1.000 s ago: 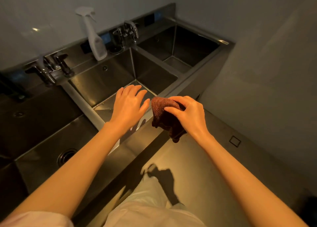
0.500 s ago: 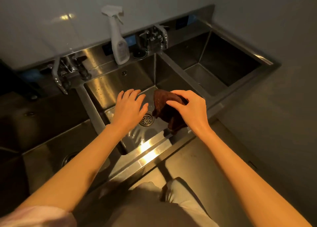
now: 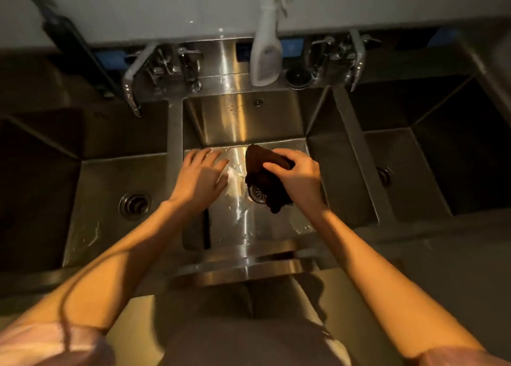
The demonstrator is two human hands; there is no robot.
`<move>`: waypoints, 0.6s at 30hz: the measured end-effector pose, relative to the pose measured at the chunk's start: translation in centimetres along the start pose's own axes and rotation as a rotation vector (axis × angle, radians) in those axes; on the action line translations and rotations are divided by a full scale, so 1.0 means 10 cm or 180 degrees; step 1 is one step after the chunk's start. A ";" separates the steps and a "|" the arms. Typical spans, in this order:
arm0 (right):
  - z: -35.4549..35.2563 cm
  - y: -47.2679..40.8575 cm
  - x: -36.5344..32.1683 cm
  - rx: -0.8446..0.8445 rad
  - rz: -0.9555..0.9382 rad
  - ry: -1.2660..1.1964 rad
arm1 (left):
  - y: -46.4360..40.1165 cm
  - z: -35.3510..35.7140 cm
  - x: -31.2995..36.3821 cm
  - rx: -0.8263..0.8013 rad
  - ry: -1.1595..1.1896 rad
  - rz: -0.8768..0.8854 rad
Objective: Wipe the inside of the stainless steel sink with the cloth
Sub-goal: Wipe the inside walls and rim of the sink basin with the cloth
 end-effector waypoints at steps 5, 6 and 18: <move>0.32 -0.37 0.29 -0.0357 0.0011 0.0185 | -0.10 0.20 -0.12 -0.0202 -0.0119 -0.0154; 0.39 -0.44 0.36 -0.0402 0.0052 0.0178 | -0.13 0.26 -0.16 -0.0292 -0.0153 -0.0165; 1.33 -1.05 0.91 -0.0697 0.0157 0.0260 | -0.42 0.68 -0.79 -0.0329 -0.0250 0.0345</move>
Point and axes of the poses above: each hand's wrist, its own y-axis away from the middle knuckle, its own z-axis out of the palm, x = y × z, the point moved 10 cm from there along -y, towards the middle knuckle, and after that the axes turned 4 degrees about x, right-handed, at the moved point
